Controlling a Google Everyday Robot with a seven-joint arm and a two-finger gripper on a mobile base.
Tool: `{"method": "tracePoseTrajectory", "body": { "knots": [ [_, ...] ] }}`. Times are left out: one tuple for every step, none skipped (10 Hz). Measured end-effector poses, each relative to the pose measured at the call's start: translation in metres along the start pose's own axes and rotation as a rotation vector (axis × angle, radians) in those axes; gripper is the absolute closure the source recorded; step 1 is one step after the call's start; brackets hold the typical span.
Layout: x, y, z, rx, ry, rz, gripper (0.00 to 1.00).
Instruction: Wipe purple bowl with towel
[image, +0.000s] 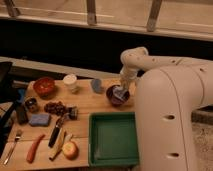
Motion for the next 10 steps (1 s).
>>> {"method": "tracePoseTrajectory", "body": {
  "knots": [
    [0.000, 0.011, 0.003, -0.009, 0.004, -0.016, 1.00],
    [0.005, 0.025, 0.010, -0.024, 0.019, -0.037, 1.00],
    [0.014, 0.036, 0.021, -0.036, 0.045, -0.057, 1.00],
    [0.026, 0.038, 0.034, -0.037, 0.073, -0.063, 1.00],
    [0.033, 0.037, 0.042, -0.037, 0.091, -0.057, 1.00],
    [0.038, 0.030, 0.046, -0.037, 0.107, -0.045, 1.00],
    [0.041, 0.021, 0.047, -0.037, 0.117, -0.031, 1.00],
    [0.045, 0.003, 0.046, -0.042, 0.125, -0.009, 1.00],
    [0.045, -0.015, 0.042, -0.043, 0.124, 0.012, 1.00],
    [0.044, -0.030, 0.039, -0.045, 0.119, 0.031, 1.00]
  ]
}}
